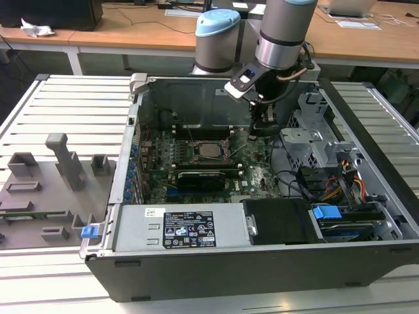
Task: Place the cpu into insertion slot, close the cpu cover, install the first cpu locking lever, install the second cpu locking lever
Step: 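Close the cpu cover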
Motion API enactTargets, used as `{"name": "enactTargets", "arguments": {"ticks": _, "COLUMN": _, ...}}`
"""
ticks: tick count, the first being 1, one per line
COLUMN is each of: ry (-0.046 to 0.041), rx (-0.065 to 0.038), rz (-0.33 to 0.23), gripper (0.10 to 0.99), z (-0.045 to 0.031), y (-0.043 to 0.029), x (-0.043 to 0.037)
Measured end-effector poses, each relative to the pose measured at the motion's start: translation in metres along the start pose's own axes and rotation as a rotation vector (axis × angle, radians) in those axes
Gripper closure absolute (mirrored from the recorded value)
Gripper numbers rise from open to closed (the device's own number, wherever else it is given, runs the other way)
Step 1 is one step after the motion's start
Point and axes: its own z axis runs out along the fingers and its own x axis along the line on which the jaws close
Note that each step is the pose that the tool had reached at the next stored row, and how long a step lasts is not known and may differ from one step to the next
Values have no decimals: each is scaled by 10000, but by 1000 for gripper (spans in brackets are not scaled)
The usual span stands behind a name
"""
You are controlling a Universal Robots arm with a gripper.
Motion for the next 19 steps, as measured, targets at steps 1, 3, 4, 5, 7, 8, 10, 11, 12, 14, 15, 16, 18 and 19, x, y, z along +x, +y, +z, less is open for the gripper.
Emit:
{"name": "enactTargets", "arguments": {"ticks": 1, "ry": -2, "rx": 0, "rz": 0, "gripper": 980, "z": 7, "y": 0, "x": 0}}
{"name": "enactTargets", "arguments": {"ticks": 3, "ry": -4, "rx": 0, "rz": -2, "gripper": 980, "z": 30, "y": 1, "x": -1}}
{"name": "enactTargets", "arguments": {"ticks": 4, "ry": -5, "rx": 0, "rz": -1, "gripper": 980, "z": 45, "y": 1, "x": -2}}
{"name": "enactTargets", "arguments": {"ticks": 5, "ry": -9, "rx": 1, "rz": -2, "gripper": 980, "z": 51, "y": 0, "x": -10}}
{"name": "enactTargets", "arguments": {"ticks": 7, "ry": -6, "rx": 0, "rz": -1, "gripper": 980, "z": 59, "y": -7, "x": -31}}
{"name": "enactTargets", "arguments": {"ticks": 8, "ry": -6, "rx": 0, "rz": -2, "gripper": 980, "z": 60, "y": -9, "x": -37}}
{"name": "enactTargets", "arguments": {"ticks": 10, "ry": -5, "rx": -1, "rz": 0, "gripper": 980, "z": 62, "y": -18, "x": -49}}
{"name": "enactTargets", "arguments": {"ticks": 11, "ry": -4, "rx": -1, "rz": 0, "gripper": 980, "z": 62, "y": -24, "x": -51}}
{"name": "enactTargets", "arguments": {"ticks": 12, "ry": -5, "rx": 0, "rz": -1, "gripper": 980, "z": 62, "y": -39, "x": -54}}
{"name": "enactTargets", "arguments": {"ticks": 14, "ry": -5, "rx": 0, "rz": -1, "gripper": 980, "z": 62, "y": -55, "x": -56}}
{"name": "enactTargets", "arguments": {"ticks": 15, "ry": -6, "rx": 0, "rz": -1, "gripper": 980, "z": 62, "y": -67, "x": -57}}
{"name": "enactTargets", "arguments": {"ticks": 16, "ry": -6, "rx": 0, "rz": -1, "gripper": 980, "z": 62, "y": -75, "x": -57}}
{"name": "enactTargets", "arguments": {"ticks": 18, "ry": -6, "rx": 0, "rz": -1, "gripper": 980, "z": 63, "y": -111, "x": -56}}
{"name": "enactTargets", "arguments": {"ticks": 19, "ry": -5, "rx": 0, "rz": -2, "gripper": 980, "z": 64, "y": -123, "x": -55}}
